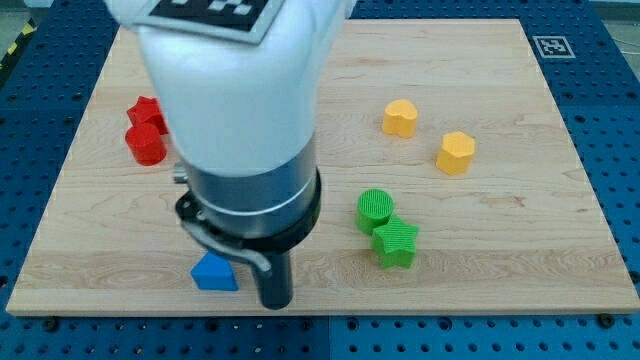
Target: Push the blue triangle towards the left bottom
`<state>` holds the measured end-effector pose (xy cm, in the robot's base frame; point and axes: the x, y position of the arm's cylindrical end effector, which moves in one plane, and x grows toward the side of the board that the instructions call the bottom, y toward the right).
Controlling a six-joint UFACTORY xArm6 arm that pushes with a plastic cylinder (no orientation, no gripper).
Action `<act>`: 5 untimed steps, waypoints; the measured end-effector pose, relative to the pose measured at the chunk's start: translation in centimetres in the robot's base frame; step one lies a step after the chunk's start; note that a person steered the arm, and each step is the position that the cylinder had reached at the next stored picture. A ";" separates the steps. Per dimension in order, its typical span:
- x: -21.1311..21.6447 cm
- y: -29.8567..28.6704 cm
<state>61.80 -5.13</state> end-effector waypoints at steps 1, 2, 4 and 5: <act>-0.8 -1.5; -1.6 -1.1; -3.0 -3.3; -1.9 -4.9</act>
<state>59.86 -10.00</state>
